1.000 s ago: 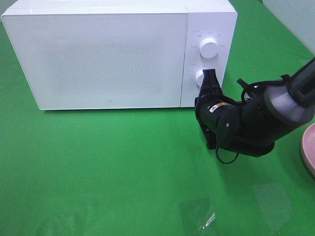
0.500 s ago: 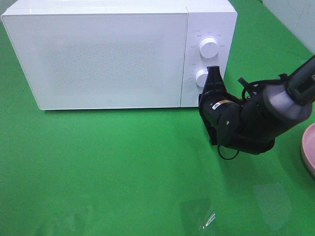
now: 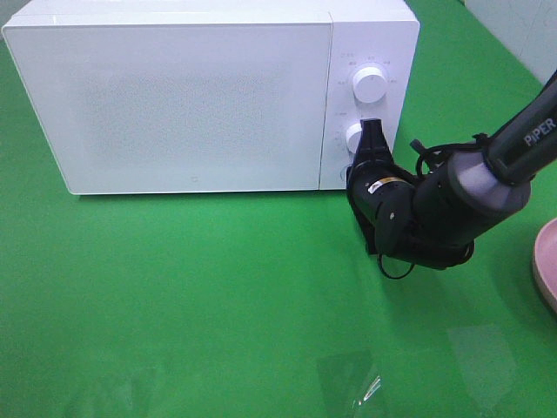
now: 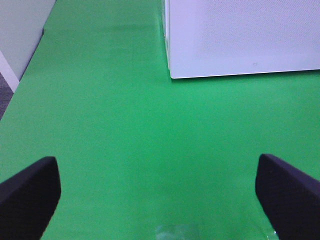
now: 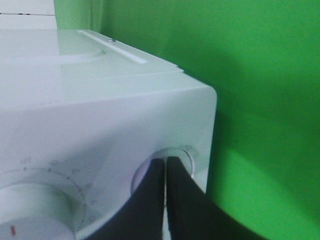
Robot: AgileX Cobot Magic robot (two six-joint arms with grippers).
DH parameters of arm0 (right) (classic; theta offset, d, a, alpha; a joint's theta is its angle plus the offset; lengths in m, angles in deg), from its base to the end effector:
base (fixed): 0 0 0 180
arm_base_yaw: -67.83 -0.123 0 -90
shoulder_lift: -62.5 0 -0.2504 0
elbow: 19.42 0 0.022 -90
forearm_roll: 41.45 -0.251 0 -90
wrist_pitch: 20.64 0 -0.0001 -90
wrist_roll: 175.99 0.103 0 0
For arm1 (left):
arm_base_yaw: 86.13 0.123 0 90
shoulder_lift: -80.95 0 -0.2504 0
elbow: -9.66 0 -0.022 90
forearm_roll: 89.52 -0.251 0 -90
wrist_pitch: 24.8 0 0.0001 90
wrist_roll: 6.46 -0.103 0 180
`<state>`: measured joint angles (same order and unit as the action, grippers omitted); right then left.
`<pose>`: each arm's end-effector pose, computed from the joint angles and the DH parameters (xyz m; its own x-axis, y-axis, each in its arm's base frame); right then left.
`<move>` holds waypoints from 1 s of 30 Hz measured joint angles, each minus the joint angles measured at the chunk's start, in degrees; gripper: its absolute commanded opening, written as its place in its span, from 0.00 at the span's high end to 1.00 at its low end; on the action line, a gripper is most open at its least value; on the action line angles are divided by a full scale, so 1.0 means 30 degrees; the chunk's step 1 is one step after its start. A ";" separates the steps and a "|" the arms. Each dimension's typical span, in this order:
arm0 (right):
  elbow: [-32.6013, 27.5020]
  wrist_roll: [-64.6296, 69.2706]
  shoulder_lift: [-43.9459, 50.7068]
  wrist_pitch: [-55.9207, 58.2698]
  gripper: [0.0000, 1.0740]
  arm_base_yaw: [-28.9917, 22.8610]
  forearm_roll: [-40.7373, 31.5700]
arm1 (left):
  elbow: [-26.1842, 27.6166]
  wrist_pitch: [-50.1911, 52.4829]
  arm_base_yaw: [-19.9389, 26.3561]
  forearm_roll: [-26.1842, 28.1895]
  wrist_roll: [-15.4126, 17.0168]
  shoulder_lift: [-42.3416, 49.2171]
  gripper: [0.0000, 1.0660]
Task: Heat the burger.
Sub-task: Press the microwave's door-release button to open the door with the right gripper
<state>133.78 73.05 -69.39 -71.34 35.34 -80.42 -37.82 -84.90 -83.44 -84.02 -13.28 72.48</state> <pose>0.3308 0.1513 0.0452 -0.0586 0.9924 -0.1085 0.3671 0.1225 0.9221 0.0406 -0.0067 0.2737 -0.4338 0.0505 -0.8996 0.0588 0.9979 0.0276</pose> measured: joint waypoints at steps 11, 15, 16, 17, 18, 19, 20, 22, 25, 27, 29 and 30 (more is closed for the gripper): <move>0.0306 0.0000 -0.0153 -0.0153 1.00 0.0038 0.0210 | 0.0000 0.0000 0.0000 0.0000 0.0000 0.0000 0.08; 0.0286 0.0019 -0.0153 -0.0783 1.00 -0.0057 0.0172 | 0.0000 0.0000 0.0000 0.0000 0.0000 0.0000 0.08; 0.0286 0.0095 -0.0229 -0.1012 1.00 -0.0076 0.0153 | 0.0000 0.0000 0.0000 0.0000 0.0000 0.0000 0.08; 0.0286 0.0095 -0.0229 -0.1012 1.00 -0.0076 0.0153 | 0.0000 0.0000 0.0000 0.0000 0.0000 0.0000 0.08; 0.0286 0.0401 -0.0248 -0.1089 1.00 -0.0076 0.0115 | 0.0000 0.0000 0.0000 0.0000 0.0000 0.0000 0.08; 0.0286 0.0401 -0.0248 -0.1089 1.00 -0.0076 0.0115 | 0.0000 0.0000 0.0000 0.0000 0.0000 0.0000 0.08; 0.0306 0.0611 -0.0286 -0.1203 1.00 -0.0095 0.0057 | 0.0000 0.0000 0.0000 0.0000 0.0000 0.0000 0.08; 0.0382 0.0745 -0.0286 -0.1203 1.00 -0.0115 -0.0019 | 0.0000 0.0000 0.0000 0.0000 0.0000 0.0000 0.08; 0.0458 0.0879 -0.0344 -0.1203 1.00 -0.0153 -0.0153 | 0.0000 0.0000 0.0000 0.0000 0.0000 0.0000 0.08; 0.0458 0.0879 -0.0363 -0.1280 1.00 -0.0153 -0.0153 | 0.0000 0.0000 0.0000 0.0000 0.0000 0.0000 0.08; 0.0458 0.0898 -0.0458 -0.1490 1.00 -0.0210 -0.0191 | 0.0000 0.0000 0.0000 0.0000 0.0000 0.0000 0.08; 0.0458 0.0898 -0.0516 -0.1623 1.00 -0.0248 -0.0210 | 0.0000 0.0000 0.0000 0.0000 0.0000 0.0000 0.08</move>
<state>135.16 75.74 -70.94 -76.21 34.60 -81.05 -37.82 -84.90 -83.44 -84.02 -13.28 72.48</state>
